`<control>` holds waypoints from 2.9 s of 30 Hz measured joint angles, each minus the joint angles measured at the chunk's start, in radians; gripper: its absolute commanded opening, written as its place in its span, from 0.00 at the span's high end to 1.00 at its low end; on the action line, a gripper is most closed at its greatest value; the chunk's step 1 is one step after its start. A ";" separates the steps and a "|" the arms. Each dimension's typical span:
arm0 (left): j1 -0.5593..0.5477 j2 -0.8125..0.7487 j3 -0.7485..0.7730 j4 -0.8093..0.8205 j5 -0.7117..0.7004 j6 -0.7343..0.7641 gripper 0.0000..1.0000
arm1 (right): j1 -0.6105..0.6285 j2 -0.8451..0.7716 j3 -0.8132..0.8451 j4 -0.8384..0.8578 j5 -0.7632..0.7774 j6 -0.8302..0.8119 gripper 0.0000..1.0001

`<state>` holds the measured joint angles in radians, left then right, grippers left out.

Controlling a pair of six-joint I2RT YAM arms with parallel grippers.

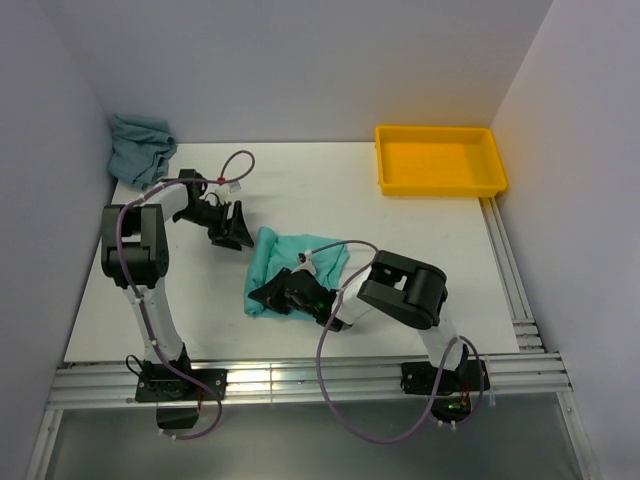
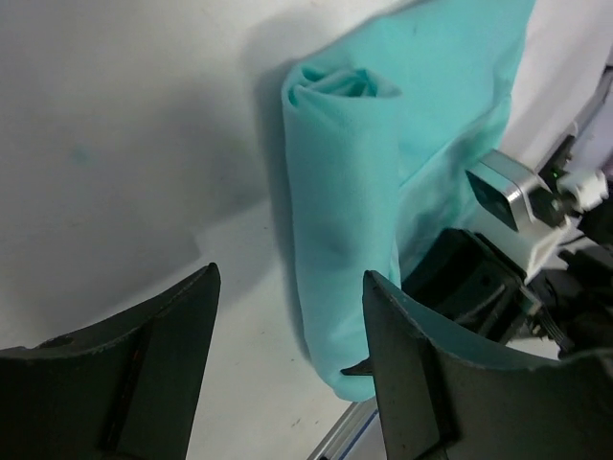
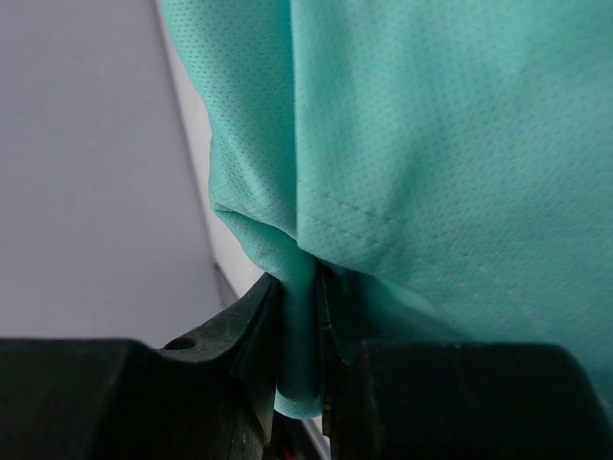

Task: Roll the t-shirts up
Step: Roll the tshirt

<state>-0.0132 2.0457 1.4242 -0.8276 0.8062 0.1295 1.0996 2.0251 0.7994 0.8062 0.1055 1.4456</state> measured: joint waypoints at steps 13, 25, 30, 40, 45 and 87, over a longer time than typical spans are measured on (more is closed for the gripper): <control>-0.027 0.047 -0.063 0.074 0.137 0.014 0.37 | -0.008 0.061 -0.056 0.204 -0.051 0.111 0.90; -0.093 0.064 -0.063 0.135 0.114 -0.055 0.88 | -0.013 0.061 -0.068 0.216 -0.054 0.132 0.84; -0.095 0.050 -0.076 0.154 0.056 -0.134 1.00 | -0.014 0.037 -0.050 0.134 -0.050 0.109 0.63; -0.100 -0.027 -0.089 0.188 -0.171 -0.238 1.00 | 0.041 -0.074 0.153 -0.418 0.088 -0.043 0.54; -0.102 -0.028 -0.089 0.188 -0.193 -0.263 1.00 | 0.080 -0.075 0.240 -0.600 0.167 -0.080 0.81; -0.146 -0.066 -0.077 0.175 -0.363 -0.284 1.00 | 0.108 0.315 1.241 -1.600 0.548 -0.416 0.55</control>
<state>-0.1589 1.9793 1.3472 -0.6529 0.4435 -0.1543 1.2076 2.3405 2.0407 -0.7933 0.6537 1.0298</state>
